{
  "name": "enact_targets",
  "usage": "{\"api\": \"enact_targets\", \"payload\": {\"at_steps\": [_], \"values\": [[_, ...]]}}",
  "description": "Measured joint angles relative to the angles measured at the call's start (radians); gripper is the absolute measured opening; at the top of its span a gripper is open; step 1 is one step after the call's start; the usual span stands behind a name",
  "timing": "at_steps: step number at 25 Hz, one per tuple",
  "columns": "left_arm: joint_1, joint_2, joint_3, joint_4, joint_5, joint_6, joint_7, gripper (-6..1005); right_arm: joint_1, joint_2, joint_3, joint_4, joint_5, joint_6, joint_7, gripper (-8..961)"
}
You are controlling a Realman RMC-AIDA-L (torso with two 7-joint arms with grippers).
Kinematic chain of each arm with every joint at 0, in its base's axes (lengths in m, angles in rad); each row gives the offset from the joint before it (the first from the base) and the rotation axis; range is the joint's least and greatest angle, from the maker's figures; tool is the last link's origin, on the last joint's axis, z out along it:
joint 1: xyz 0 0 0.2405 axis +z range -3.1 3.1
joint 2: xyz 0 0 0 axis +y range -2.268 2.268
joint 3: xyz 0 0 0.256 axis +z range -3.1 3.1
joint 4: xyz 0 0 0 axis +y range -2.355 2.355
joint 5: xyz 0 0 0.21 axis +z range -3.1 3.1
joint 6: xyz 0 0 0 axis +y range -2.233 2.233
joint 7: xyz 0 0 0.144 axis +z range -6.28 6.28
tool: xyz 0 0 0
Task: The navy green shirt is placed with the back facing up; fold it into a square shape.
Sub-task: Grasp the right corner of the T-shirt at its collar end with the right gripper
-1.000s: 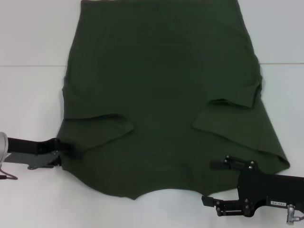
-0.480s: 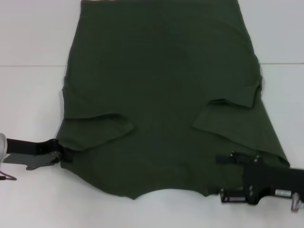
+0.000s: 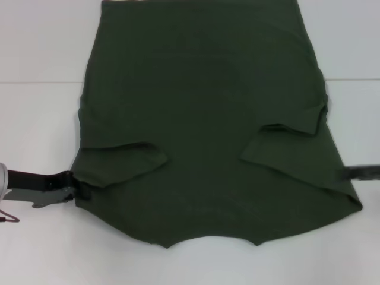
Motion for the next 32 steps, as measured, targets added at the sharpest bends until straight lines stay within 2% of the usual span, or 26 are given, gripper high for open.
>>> {"api": "enact_targets", "payload": {"at_steps": [2,3,7,10,14,22,32], "values": [[0.0,0.001,-0.005,0.0,-0.001,0.0,0.011,36,0.016,-0.029,0.049,-0.003,-0.069,-0.018,0.096,943],[0.0,0.002,-0.008,0.0,-0.001,0.001,0.015,36,0.027,-0.037,0.09,-0.002,-0.114,-0.033,0.117,943],[0.0,0.003,-0.01,0.0,-0.001,0.005,0.021,36,0.071,-0.045,0.22,0.004,-0.293,-0.072,0.149,943],[0.003,0.003,-0.01,0.003,-0.002,0.007,0.027,37,0.1,-0.046,0.234,0.031,-0.378,-0.062,0.17,942],[0.005,0.003,-0.01,0.004,-0.002,0.006,0.044,37,0.142,-0.047,0.225,0.089,-0.406,-0.037,0.179,940],[0.005,0.004,-0.01,0.01,-0.005,0.003,0.063,37,0.227,-0.028,0.204,0.189,-0.508,0.033,0.185,934],[0.009,0.005,-0.023,0.009,-0.019,0.002,0.074,38,0.246,-0.013,0.159,0.235,-0.529,0.109,0.193,922]]}}
